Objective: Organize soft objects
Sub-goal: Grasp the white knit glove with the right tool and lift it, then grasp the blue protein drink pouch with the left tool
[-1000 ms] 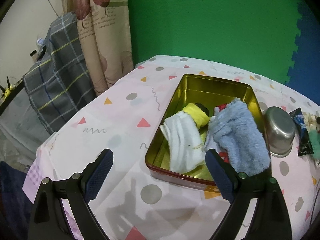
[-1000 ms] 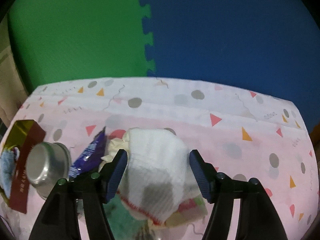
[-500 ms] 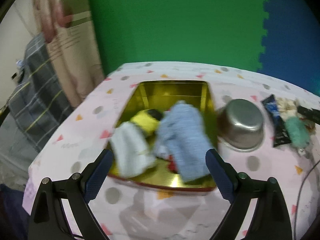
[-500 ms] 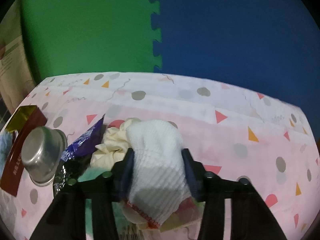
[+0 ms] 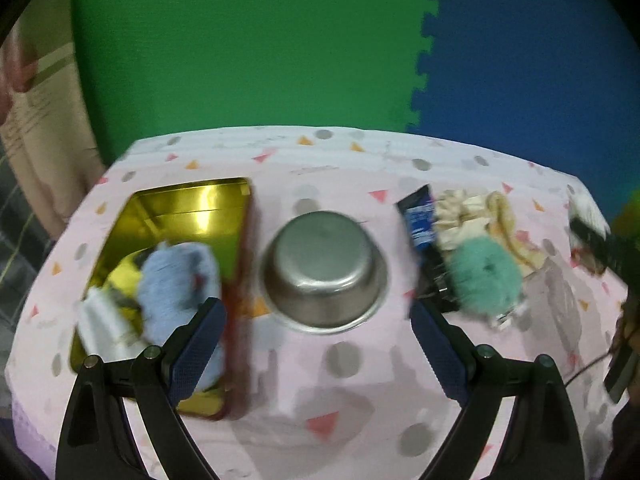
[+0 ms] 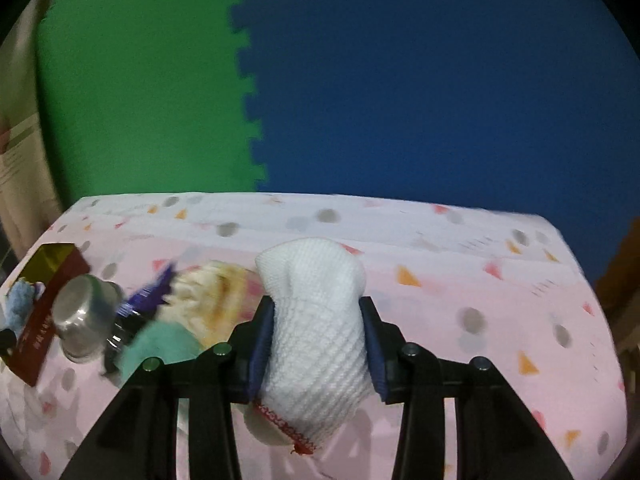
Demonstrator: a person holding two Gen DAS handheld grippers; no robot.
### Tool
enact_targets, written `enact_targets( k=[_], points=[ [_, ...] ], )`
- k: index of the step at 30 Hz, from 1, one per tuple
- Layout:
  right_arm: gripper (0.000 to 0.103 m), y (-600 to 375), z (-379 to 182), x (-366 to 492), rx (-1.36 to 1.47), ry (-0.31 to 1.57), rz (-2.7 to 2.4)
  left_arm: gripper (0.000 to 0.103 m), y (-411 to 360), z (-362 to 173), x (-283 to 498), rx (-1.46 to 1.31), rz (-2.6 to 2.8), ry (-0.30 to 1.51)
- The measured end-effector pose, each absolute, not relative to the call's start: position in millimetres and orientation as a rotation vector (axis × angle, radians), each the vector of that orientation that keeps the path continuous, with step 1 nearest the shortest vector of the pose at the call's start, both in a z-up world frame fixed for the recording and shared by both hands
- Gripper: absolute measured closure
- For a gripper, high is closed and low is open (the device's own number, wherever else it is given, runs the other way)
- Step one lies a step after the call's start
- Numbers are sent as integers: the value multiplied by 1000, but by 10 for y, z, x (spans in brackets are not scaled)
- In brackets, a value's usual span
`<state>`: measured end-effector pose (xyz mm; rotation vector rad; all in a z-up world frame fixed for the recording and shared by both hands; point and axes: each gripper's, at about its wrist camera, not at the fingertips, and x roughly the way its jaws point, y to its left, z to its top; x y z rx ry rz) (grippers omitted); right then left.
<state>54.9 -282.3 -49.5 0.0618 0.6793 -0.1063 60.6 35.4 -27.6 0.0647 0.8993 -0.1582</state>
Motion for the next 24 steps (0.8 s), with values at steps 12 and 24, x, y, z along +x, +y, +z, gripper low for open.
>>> enact_targets(
  k=[12,24],
  points=[
    [61,-3443,-1107,94,107,808,-259,13,-341,-357,1137,75,-273,1036],
    [59,-3433,-1168,111,105,820,-262,35,-727,-477,1623,111,-304,1172]
  ],
)
